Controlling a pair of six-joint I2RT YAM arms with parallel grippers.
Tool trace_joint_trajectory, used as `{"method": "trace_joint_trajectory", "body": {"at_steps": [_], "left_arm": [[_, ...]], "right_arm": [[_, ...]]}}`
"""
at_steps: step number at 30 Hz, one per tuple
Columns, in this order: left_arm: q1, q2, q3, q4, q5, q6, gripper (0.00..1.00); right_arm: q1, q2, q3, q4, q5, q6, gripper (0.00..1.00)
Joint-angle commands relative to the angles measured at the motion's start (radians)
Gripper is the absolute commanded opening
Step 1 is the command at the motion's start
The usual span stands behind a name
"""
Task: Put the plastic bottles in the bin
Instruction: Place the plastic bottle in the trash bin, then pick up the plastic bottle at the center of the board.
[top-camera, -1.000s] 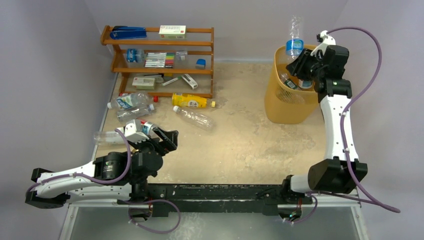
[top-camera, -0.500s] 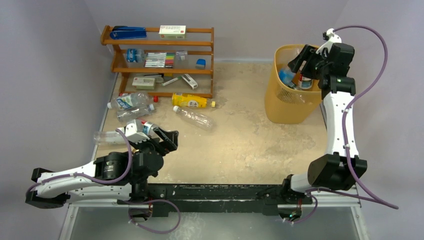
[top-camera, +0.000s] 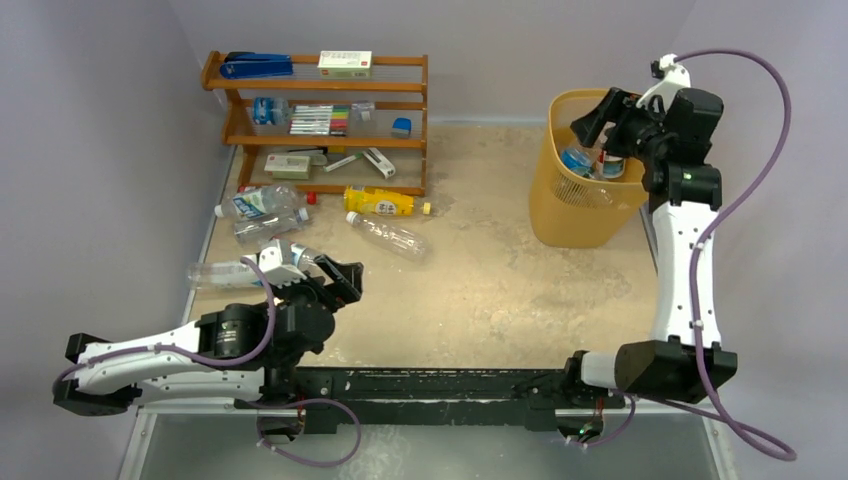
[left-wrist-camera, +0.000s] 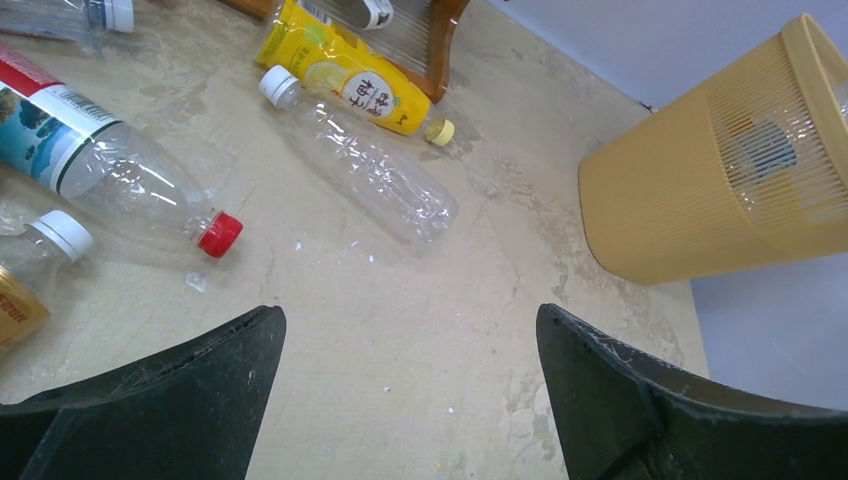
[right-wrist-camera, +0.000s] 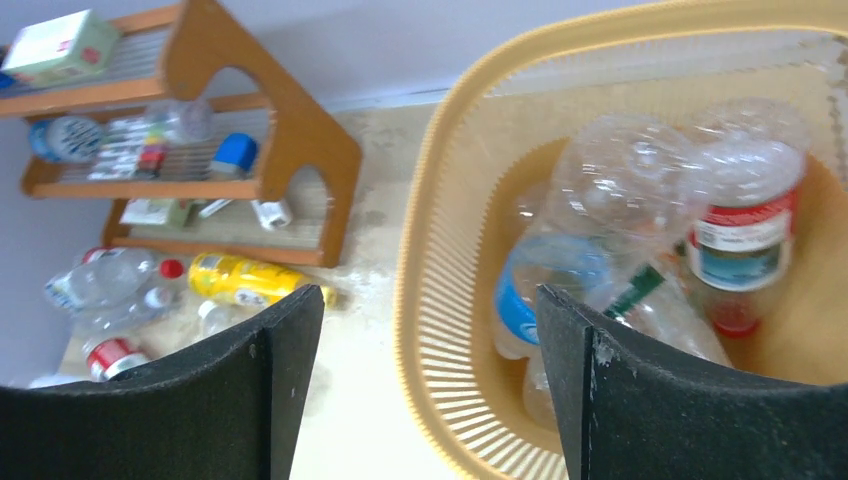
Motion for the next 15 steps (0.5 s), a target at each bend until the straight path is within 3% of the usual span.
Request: {"method": "trace_joint_trajectory", "body": {"at_steps": [1,7,15], "left_arm": [[-0.007,0.03,0.0,0.041,-0.013,0.022,0.99],[-0.007,0.06,0.005,0.056,-0.022,0.021,1.0],[-0.007,0.065,-0.001,0.046,-0.024,0.014,1.0]], "right_arm": [[0.074,-0.044,0.026,0.049,-0.1,-0.018,0.8],[0.348,-0.008,-0.001,0.073,-0.03,-0.031,0.81],[0.551,0.055,-0.116,0.166,0.032,-0.032,0.81]]}}
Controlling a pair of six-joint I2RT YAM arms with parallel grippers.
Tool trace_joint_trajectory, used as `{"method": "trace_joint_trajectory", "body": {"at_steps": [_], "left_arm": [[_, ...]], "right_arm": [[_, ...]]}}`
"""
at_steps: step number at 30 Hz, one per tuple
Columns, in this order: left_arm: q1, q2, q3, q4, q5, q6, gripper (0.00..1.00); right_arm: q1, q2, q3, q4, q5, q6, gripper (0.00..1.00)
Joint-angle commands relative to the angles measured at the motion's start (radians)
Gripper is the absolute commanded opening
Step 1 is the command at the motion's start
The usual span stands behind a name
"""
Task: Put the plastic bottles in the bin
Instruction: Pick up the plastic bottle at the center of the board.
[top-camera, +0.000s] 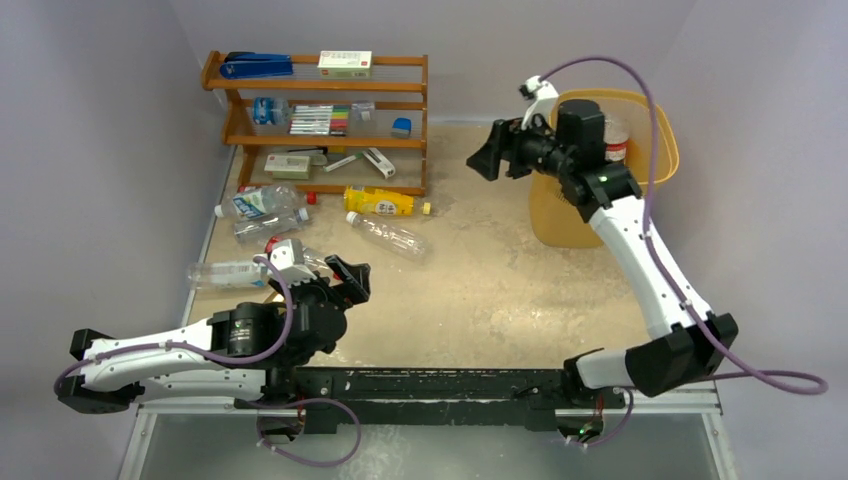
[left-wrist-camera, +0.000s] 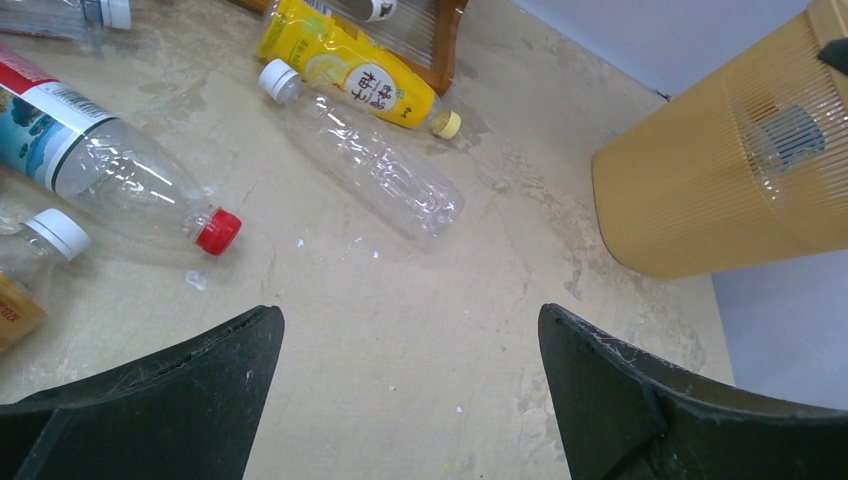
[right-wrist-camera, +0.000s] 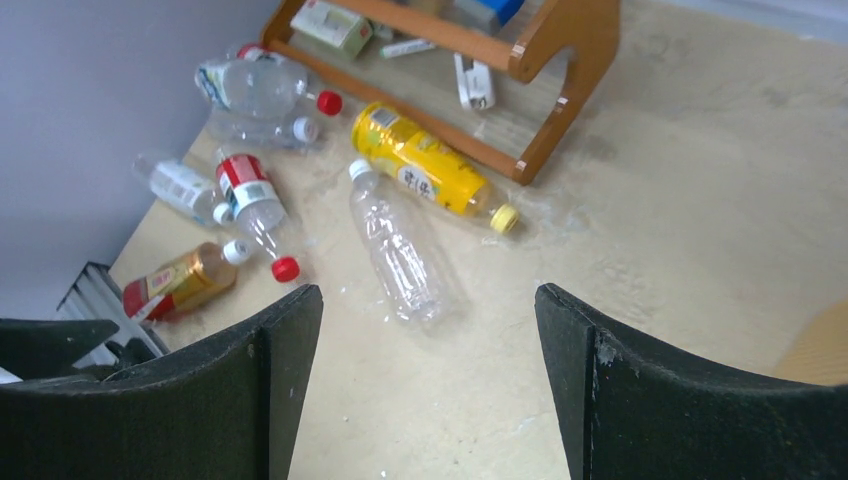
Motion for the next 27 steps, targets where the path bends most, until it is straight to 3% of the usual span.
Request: {"method": "trace_joint_trajectory", "body": {"at_steps": [1,11,27], "left_arm": [[-0.007,-0.003,-0.002,0.023,-0.025,0.012,1.0],[-0.007,-0.005,-0.014,0.018,-0.026,0.002,1.0],[-0.006,-0.011,-0.014,0.001,-0.009,-0.007,0.98]], "right_arm": [[0.097,0.041,-0.053,0.102,0.055,-0.016,0.81],[0.285,0.207,-0.137,0.218,0.14,-0.031,0.83],[0.363,0.512,-0.119,0.361,0.159,-0.087,0.84]]}}
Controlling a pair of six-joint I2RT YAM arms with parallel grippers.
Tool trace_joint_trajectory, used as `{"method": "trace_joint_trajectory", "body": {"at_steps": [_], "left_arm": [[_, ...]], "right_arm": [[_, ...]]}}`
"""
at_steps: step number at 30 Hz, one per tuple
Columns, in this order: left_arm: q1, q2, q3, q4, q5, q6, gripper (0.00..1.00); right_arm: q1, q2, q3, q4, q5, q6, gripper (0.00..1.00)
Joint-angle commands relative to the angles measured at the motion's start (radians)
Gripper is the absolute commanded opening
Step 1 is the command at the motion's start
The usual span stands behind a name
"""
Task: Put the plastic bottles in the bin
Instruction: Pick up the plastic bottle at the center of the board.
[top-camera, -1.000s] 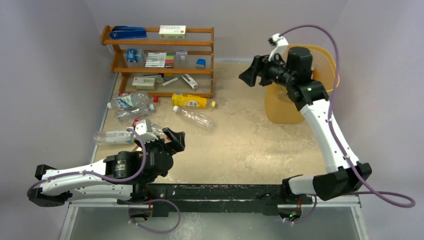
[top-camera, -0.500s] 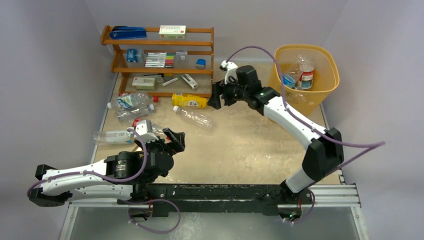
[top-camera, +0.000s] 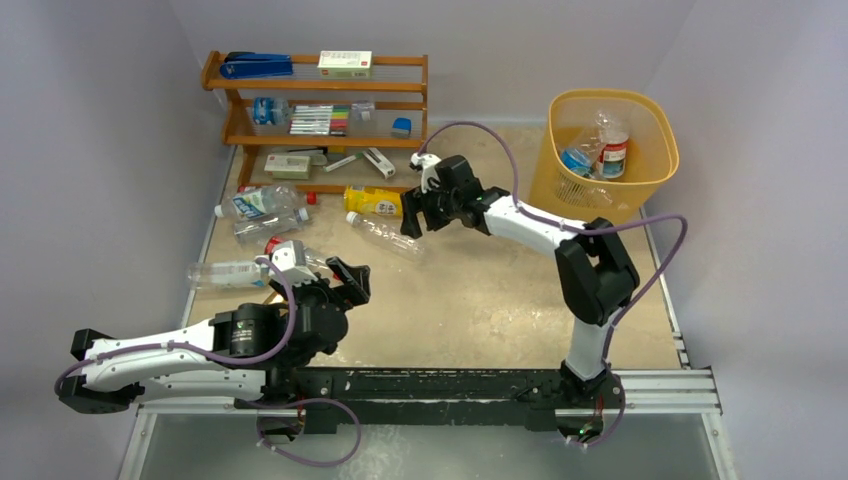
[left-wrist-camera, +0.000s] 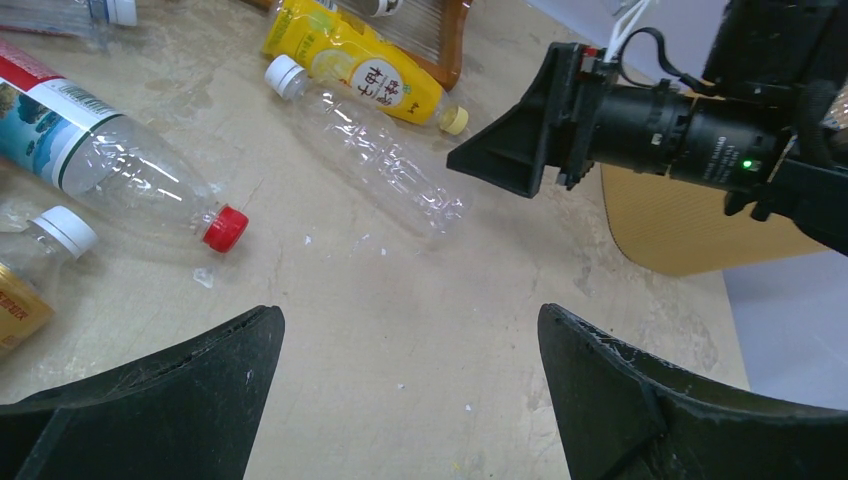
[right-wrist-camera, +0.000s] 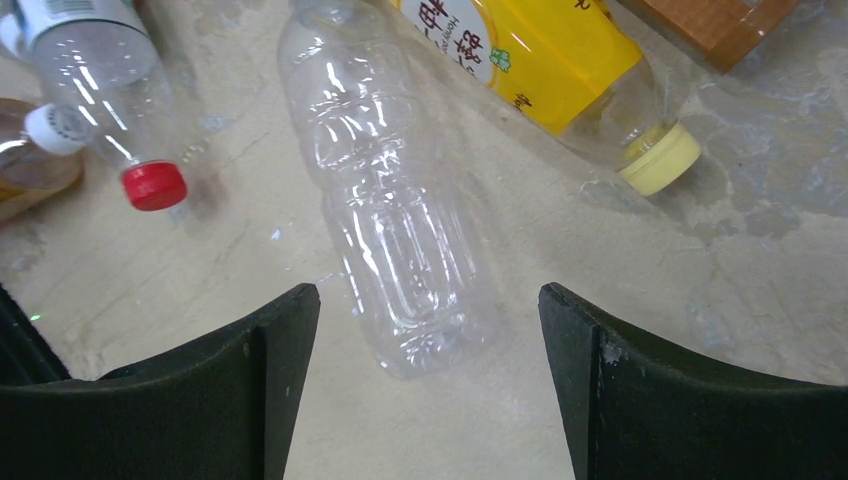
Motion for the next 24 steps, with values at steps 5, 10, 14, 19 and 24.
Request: {"method": "trace_joint_trajectory", "body": {"at_steps": [5,10,14,19,24], "left_arm": [[-0.006,-0.012,0.001,0.0,-0.011,-0.004,0.98],[-0.006,-0.012,-0.003,0.009,-0.011,-0.003,0.98],[-0.007,-0.012,-0.006,0.009,-0.007,-0.002,0.98],[-0.006,-0.024,-0.017,0.014,-0.005,-0.004,0.98],[-0.006,-0.026,-0.025,0.021,-0.001,-0.006,0.98]], "right_arm": [[0.038,0.076,0.05,0.078,-0.007,-0.042,0.84],[0.069,0.11,0.042,0.089,-0.008,-0.047,0.84],[0.089,0.131,0.033,0.096,0.002,-0.038,0.83],[0.11,0.147,0.02,0.088,0.035,-0.036,0.75],[0.122,0.149,0.003,0.081,0.058,-0.037,0.62]]}}
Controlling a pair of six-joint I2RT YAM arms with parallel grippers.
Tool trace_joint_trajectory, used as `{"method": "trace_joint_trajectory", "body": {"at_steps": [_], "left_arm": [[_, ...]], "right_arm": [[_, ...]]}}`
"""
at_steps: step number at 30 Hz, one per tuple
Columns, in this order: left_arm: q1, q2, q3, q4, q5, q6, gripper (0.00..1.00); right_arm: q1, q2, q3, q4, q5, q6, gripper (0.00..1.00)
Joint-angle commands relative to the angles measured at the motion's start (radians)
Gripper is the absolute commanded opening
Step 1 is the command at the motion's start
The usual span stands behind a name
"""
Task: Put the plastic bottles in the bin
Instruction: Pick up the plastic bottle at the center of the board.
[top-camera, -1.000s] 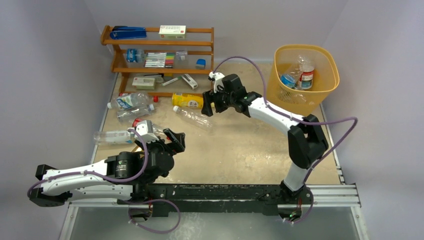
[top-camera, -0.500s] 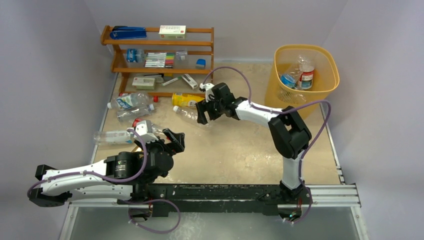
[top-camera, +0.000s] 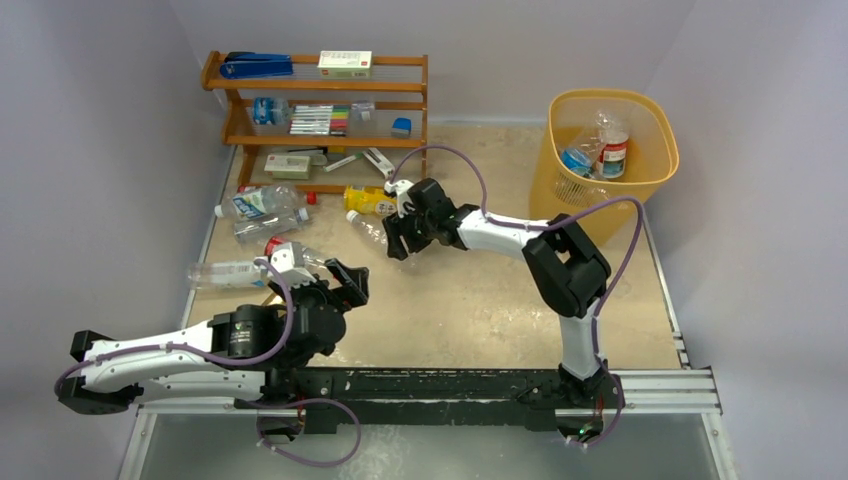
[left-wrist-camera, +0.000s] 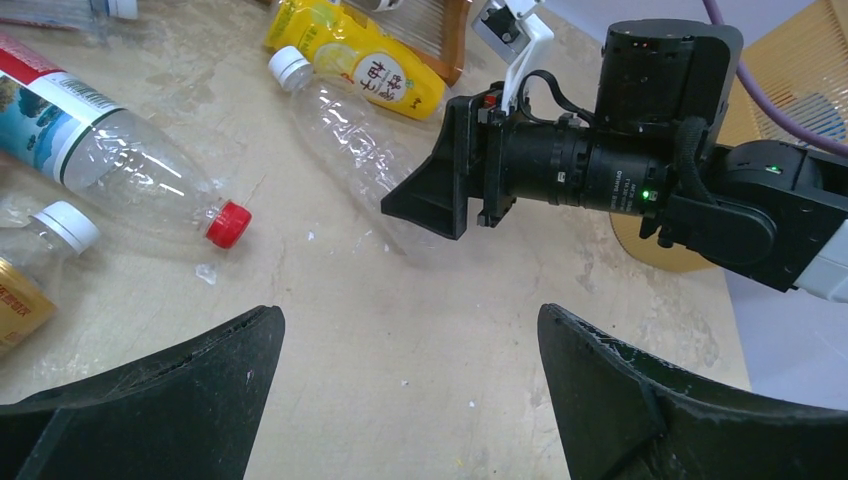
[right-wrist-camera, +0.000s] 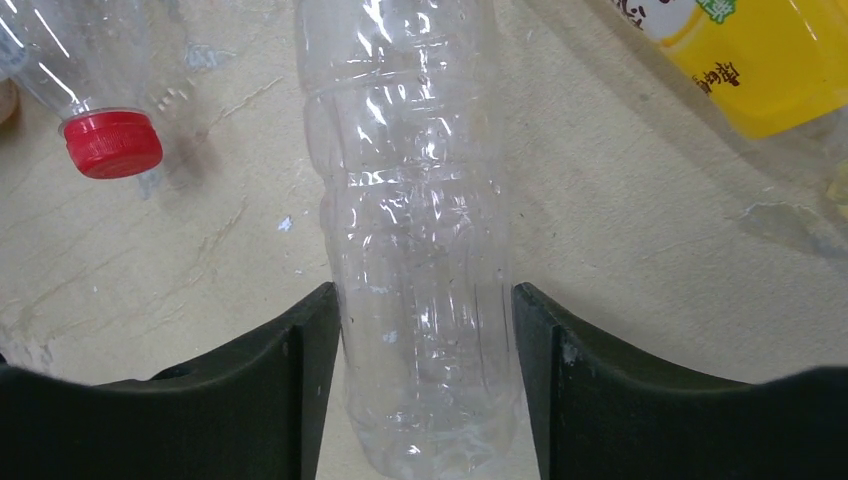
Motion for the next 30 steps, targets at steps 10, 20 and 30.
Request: {"method": "trace_joint_trajectory", "body": {"at_steps": [10,20,30], "left_arm": [[-0.006,-0.019,-0.021,0.019,-0.009,-0.007,0.98],[-0.006,-0.021,-0.032,0.029,-0.008,-0.005,0.98],[-0.005,-0.025,-0.041,0.034,-0.001,-0.007,0.98]], "right_arm": [[0.012,-0.139,-0.051,-0.036,0.066,-0.016,0.41],[0.01,-0.337,-0.073,-0.141,0.129,-0.002,0.41],[-0.139,-0.562,-0.039,-0.252,0.135,0.007,0.41]]}}
